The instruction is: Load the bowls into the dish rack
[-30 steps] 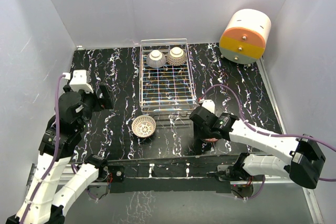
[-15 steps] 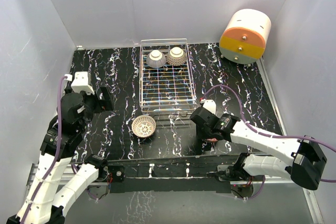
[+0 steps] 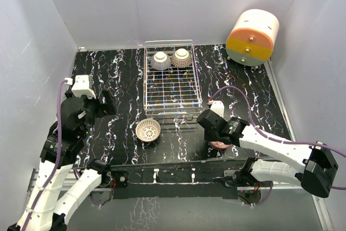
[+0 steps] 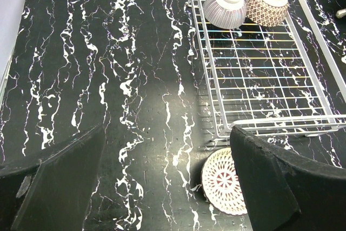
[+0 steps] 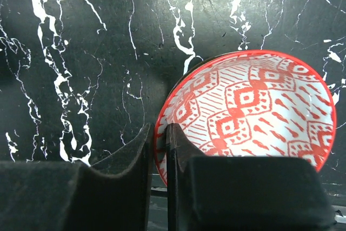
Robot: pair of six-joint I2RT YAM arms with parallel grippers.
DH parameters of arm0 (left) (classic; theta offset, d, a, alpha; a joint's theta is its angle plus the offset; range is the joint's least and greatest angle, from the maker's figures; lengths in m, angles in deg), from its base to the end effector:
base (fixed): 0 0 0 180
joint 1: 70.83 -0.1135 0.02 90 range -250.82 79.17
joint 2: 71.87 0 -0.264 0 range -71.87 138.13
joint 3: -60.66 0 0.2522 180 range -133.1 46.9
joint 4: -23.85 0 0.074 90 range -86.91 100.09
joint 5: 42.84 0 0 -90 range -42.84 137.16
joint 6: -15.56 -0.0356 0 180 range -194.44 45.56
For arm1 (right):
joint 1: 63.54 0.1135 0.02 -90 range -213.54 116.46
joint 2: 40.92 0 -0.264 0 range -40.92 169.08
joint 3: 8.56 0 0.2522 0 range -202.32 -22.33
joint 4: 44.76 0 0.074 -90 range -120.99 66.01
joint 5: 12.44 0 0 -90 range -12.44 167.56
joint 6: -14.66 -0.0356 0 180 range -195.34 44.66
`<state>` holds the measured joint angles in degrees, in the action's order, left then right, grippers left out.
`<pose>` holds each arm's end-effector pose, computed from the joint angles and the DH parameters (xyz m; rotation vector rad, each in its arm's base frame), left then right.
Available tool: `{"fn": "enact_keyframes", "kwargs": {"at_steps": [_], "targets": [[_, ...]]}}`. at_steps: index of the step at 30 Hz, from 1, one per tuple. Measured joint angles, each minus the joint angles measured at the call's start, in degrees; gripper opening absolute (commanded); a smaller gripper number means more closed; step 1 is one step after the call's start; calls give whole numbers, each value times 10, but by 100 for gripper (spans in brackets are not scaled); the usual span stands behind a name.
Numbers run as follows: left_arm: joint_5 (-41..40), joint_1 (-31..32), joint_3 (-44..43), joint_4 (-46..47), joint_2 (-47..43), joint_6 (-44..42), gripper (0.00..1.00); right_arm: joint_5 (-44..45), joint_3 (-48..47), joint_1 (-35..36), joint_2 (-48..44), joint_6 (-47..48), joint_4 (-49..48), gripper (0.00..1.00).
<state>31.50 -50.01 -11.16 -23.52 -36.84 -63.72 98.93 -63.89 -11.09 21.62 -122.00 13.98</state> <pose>0.1083 -0.0309 0.3962 -0.0448 1.7507 -0.1625 0.1274 0.1444 0.2183 -0.0268 2.5909 0.1028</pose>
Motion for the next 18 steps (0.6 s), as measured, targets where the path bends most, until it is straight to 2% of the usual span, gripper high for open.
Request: {"fn": "enact_keyframes", "kwargs": {"at_steps": [18], "targets": [[-5,0,8,-4,-13,4,97,5,-55,1,-10,-3,55,8]]}}
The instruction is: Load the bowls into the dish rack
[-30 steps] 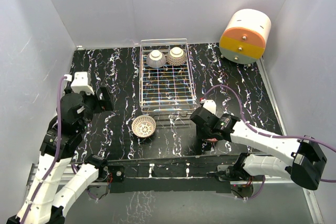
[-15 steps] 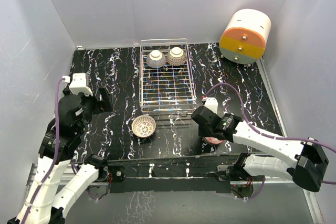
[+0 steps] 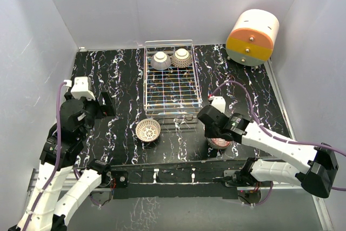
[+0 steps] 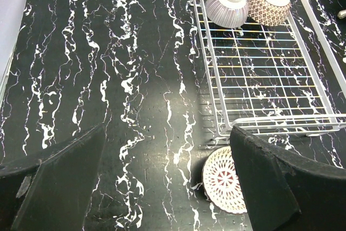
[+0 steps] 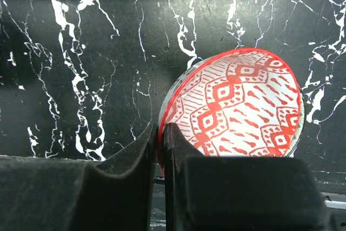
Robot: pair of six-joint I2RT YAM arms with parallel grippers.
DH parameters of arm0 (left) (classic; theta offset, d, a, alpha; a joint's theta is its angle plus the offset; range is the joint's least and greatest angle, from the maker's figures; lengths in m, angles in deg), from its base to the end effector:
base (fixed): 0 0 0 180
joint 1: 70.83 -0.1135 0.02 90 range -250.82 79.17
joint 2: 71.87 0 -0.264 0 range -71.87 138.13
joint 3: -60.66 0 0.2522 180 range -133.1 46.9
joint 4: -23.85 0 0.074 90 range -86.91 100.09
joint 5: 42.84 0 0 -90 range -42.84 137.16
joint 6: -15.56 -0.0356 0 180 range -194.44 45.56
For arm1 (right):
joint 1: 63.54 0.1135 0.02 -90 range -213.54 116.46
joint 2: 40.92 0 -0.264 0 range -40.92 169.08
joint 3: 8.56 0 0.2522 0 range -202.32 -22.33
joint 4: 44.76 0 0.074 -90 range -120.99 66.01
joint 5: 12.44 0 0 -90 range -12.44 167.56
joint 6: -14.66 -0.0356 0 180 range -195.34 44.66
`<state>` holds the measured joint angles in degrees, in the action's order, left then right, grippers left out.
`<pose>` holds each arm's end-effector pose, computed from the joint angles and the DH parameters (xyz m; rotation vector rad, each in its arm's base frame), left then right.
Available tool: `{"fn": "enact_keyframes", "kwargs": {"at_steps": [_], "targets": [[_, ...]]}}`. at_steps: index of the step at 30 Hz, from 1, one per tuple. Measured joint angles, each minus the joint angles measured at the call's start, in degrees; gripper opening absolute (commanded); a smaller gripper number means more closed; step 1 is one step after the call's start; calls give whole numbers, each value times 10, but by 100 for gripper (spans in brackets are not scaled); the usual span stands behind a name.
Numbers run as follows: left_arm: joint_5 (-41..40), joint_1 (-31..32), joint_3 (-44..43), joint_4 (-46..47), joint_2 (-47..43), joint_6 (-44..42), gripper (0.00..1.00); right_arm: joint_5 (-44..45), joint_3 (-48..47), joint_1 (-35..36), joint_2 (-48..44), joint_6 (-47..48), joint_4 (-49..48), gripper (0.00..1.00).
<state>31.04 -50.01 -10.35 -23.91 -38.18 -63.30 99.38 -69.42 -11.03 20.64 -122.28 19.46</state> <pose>0.1038 -0.0289 0.3932 -0.0575 1.7476 -0.1616 0.1273 0.1442 0.2456 -0.0148 2.5739 0.1160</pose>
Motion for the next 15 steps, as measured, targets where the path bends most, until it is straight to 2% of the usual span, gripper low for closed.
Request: {"fn": "enact_keyframes", "kwargs": {"at_steps": [10,15], "targets": [[-4,0,0,-1,-1,0,97,8,-59,0,-10,2,32,8],[-4,0,0,-1,0,0,97,4,-127,0,-9,10,58,8]]}}
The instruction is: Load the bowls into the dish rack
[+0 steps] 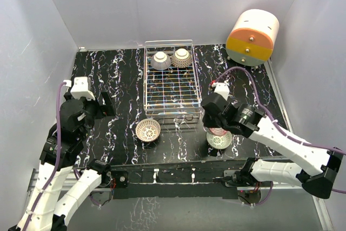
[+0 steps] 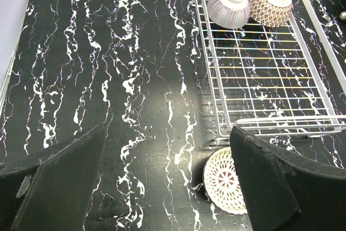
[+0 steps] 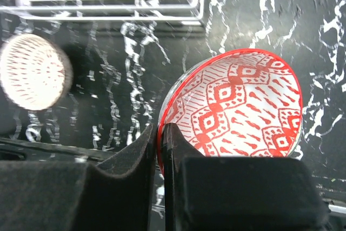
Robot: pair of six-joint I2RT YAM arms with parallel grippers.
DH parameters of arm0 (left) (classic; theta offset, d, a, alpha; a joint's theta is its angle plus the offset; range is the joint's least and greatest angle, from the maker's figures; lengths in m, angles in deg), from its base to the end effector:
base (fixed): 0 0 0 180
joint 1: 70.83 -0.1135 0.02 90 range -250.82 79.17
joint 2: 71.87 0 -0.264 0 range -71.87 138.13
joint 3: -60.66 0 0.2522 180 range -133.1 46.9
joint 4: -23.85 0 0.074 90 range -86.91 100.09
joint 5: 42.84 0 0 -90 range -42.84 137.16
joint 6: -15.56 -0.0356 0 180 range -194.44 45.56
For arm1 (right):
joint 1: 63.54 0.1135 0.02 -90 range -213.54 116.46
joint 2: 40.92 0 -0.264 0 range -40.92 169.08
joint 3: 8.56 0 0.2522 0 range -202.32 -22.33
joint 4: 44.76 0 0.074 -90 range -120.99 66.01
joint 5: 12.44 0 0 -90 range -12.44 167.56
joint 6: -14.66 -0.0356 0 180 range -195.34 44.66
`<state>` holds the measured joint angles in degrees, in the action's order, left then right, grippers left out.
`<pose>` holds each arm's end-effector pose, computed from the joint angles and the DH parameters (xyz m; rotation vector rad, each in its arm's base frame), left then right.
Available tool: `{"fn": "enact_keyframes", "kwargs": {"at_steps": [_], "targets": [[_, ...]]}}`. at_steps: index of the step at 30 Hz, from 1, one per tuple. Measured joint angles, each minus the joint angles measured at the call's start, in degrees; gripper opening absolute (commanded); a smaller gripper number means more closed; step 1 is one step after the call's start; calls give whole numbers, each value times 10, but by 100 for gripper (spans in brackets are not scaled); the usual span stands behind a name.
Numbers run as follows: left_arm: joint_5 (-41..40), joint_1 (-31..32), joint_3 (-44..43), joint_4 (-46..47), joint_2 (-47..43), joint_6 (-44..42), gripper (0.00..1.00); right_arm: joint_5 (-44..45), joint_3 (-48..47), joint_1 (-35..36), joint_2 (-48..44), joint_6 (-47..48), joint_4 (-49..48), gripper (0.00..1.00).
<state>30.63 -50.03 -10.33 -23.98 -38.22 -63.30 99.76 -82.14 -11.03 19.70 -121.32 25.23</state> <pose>0.1037 -0.0286 0.3931 -0.0629 1.7476 -0.1549 0.1290 0.1461 0.3104 0.0025 2.4753 0.2375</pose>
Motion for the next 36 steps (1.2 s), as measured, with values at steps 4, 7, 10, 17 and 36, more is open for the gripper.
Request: {"fn": "enact_keyframes", "kwargs": {"at_steps": [4,7,10,17,36], "targets": [[0,0,0,2,0,0,97,-3,-83,0,14,19,10,8],[0,0,0,2,0,0,97,-5,-146,0,35,45,0,8],[0,0,-2,2,0,0,97,-17,-179,0,62,71,-44,8],[0,0,-2,0,-9,0,97,-91,-206,-20,175,128,-219,8],[-10,0,-43,-37,-30,-19,97,-467,-198,-243,482,-144,-850,8]]}}
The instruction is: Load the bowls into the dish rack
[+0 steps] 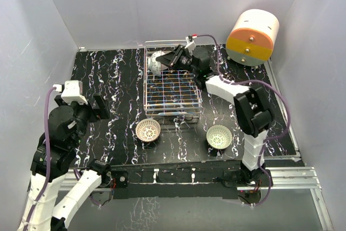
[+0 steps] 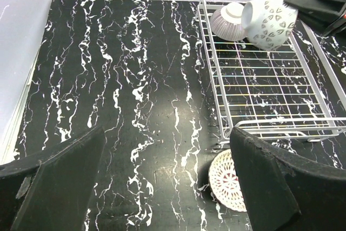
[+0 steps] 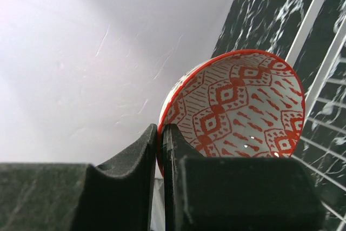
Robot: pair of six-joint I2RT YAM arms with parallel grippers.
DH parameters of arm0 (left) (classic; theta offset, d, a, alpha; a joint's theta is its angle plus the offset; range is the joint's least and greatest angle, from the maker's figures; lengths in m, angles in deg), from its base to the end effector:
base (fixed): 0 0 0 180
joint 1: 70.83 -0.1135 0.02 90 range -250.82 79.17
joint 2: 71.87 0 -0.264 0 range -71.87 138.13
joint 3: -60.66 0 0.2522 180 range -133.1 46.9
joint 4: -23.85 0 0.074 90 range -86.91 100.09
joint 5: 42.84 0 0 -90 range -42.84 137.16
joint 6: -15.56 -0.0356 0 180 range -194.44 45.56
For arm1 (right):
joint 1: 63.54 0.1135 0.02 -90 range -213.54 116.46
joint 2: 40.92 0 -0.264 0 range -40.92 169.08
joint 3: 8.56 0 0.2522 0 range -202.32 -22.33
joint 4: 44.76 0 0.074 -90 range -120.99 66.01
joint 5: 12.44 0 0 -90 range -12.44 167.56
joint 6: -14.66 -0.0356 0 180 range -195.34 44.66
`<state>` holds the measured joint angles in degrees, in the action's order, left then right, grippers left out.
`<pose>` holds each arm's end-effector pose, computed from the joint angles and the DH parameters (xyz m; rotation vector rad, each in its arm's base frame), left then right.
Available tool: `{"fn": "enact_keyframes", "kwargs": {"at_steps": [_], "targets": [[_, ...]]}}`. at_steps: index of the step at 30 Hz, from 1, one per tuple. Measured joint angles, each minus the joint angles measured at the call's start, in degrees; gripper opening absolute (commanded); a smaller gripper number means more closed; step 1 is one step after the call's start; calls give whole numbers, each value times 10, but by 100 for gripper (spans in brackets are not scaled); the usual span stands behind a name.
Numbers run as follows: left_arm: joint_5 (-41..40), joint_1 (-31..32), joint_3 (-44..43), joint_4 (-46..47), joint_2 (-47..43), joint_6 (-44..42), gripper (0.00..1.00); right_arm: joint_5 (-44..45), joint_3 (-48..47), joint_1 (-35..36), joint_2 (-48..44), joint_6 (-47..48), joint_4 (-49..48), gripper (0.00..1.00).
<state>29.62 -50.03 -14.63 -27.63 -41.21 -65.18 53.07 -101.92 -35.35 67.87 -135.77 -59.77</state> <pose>0.0782 -0.0182 0.4124 -0.0595 1.6855 -0.1354 0.3937 0.2277 0.2955 0.1247 1.8009 1.4978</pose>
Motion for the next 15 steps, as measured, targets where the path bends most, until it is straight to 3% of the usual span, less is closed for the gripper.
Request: {"fn": "enact_keyframes", "kwargs": {"at_steps": [9,15], "targets": [[-16,0,-3,-18,0,-7,97,-59,52,-2,106,-181,-198,8],[-22,0,-7,-19,0,-7,97,-61,63,-6,139,-233,-245,8]]}}
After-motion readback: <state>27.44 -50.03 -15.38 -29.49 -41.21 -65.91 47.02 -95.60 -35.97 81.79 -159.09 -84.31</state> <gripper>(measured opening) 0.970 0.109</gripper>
